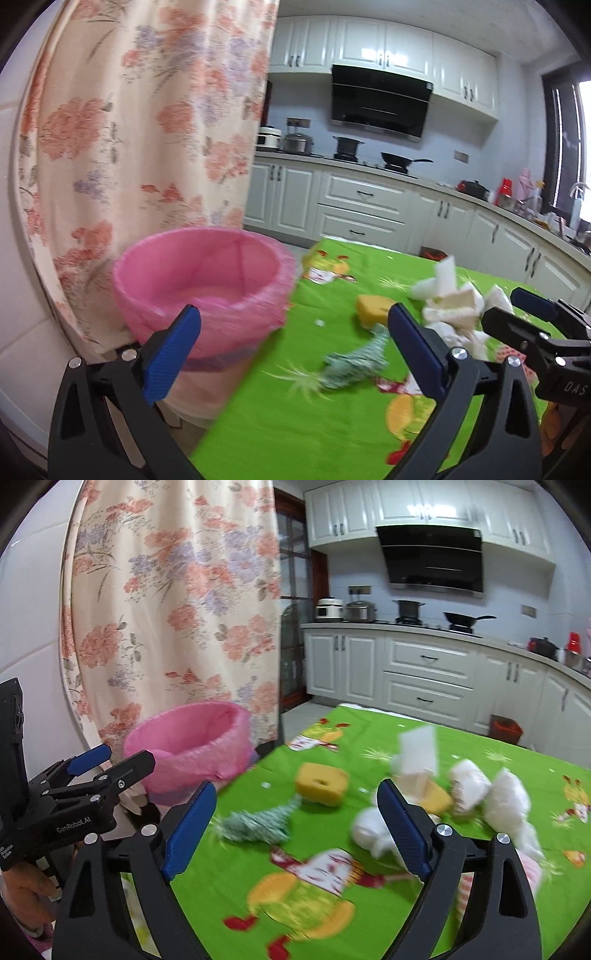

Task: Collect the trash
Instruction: 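Move both tools back over the table toward the green-white cloth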

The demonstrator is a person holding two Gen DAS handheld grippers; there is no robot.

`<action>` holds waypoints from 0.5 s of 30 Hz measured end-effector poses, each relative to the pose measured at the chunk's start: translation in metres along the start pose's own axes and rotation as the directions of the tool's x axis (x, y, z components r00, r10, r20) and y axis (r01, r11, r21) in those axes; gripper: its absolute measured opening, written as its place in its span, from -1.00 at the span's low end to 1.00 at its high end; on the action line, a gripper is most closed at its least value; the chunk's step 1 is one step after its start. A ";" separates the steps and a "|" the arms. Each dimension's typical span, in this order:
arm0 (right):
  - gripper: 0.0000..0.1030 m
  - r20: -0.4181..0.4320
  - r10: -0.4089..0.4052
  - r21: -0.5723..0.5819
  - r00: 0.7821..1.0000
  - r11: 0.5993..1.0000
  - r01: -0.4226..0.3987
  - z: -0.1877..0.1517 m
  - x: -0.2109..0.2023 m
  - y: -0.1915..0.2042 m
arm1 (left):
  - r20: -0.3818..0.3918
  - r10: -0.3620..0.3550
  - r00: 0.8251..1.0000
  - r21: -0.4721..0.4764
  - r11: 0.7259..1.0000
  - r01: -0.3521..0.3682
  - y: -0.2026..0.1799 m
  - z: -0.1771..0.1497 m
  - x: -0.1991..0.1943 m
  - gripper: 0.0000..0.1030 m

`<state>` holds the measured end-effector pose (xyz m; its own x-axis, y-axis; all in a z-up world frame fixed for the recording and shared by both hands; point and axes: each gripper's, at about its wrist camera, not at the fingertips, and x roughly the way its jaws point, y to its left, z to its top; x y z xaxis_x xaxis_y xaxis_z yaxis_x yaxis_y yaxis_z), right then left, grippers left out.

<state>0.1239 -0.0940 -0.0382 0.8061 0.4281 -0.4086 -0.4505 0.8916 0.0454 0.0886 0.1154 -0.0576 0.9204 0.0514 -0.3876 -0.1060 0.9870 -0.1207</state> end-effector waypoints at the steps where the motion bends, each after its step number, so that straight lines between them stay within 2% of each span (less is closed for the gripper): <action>1: 0.63 0.001 -0.010 0.005 1.000 1.000 0.010 -0.004 -0.004 -0.005 | -0.005 -0.005 1.000 0.004 1.000 0.005 -0.004 -0.002 0.001 0.90; 10: 0.63 -0.042 -0.106 0.085 0.993 0.990 0.109 -0.046 -0.032 -0.055 | -0.081 -0.023 0.996 0.042 0.999 0.026 -0.035 -0.030 0.010 0.90; 15: 0.63 -0.032 -0.195 0.155 0.980 0.968 0.198 -0.058 -0.047 -0.088 | -0.098 -0.034 0.995 0.083 0.996 0.042 -0.052 -0.037 0.011 0.90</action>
<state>0.1031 -0.2012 -0.0760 0.8658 0.2407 -0.4386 -0.2171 0.9706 0.1042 0.0906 0.0595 -0.0891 0.8823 0.0029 -0.4708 -0.0357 0.9975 -0.0609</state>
